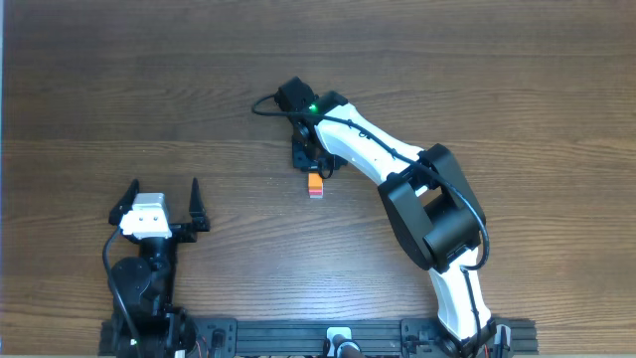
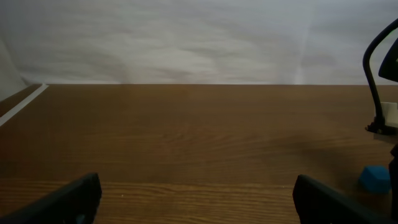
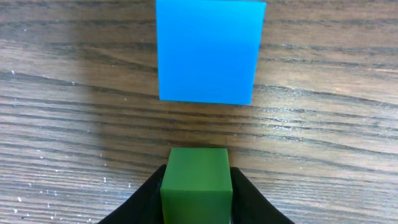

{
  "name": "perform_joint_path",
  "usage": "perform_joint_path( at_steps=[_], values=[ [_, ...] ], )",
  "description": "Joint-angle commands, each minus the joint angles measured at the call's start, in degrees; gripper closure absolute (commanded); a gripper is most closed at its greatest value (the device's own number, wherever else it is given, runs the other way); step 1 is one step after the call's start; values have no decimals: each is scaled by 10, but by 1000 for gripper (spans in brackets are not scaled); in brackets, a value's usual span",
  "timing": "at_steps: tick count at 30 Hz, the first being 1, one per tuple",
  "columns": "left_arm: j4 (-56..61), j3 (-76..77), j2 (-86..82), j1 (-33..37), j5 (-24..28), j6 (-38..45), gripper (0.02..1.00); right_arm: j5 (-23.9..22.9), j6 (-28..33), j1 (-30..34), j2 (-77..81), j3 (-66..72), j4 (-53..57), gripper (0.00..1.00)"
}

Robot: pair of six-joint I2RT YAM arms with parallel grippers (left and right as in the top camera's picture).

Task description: Stack Cubes

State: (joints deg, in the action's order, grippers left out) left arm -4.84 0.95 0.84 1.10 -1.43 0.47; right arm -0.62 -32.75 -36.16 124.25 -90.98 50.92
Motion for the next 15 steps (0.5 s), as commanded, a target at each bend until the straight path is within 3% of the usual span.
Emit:
perform_joint_path(
  at_steps=[1, 15],
  values=[
    [2, -3, -5, 0, 6, 8, 18, -3, 0, -4, 6, -11, 2, 691],
    [2, -3, -5, 0, 5, 8, 18, 6, 0, -4, 6, -11, 1, 801]
  ],
)
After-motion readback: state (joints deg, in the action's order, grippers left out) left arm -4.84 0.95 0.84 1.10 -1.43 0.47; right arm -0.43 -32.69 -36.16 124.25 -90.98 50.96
